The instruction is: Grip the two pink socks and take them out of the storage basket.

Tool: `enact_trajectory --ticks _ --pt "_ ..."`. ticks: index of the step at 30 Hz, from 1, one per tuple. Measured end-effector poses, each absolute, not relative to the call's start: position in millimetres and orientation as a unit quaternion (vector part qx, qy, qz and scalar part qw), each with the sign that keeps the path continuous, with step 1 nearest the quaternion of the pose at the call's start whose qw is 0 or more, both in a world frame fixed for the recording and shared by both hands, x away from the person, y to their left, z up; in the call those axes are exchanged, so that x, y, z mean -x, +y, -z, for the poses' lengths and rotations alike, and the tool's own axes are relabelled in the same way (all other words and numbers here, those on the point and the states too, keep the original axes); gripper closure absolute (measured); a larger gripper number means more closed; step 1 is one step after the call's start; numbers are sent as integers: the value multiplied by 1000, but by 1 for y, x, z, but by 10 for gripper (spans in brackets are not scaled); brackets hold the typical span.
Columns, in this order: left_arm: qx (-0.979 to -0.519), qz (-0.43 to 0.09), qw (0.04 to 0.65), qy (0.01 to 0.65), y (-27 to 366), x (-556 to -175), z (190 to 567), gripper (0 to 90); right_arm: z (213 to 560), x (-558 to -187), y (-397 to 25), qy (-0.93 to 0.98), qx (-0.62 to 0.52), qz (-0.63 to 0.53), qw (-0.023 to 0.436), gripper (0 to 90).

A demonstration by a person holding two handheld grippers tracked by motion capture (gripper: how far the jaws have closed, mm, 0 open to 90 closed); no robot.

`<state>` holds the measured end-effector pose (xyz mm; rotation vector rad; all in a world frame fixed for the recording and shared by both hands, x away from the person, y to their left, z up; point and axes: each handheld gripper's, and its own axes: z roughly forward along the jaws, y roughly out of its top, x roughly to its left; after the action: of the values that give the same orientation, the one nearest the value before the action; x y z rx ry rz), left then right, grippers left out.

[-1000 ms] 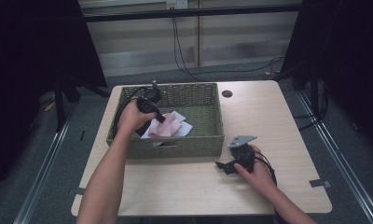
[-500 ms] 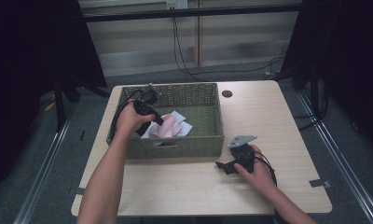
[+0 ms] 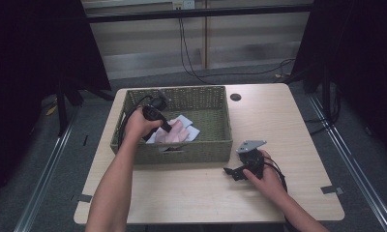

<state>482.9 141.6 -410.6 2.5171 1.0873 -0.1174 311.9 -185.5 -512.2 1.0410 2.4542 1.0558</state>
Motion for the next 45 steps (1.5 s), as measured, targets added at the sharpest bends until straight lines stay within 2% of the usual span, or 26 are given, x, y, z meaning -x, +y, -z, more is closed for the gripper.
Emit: enact_trajectory --ticks 9,19,33,45 --pt "-901 54 216 372 144 -472 369 844 512 -312 -186 848 -357 -365 139 101" --pt "-898 55 229 372 145 -468 338 843 512 -312 -185 847 -361 -365 137 101" --pt "-895 55 232 376 150 -468 316 843 512 -312 -186 848 -359 -365 137 101" --pt "-897 68 239 366 156 -453 301 841 512 -312 -186 848 -359 -365 137 101"
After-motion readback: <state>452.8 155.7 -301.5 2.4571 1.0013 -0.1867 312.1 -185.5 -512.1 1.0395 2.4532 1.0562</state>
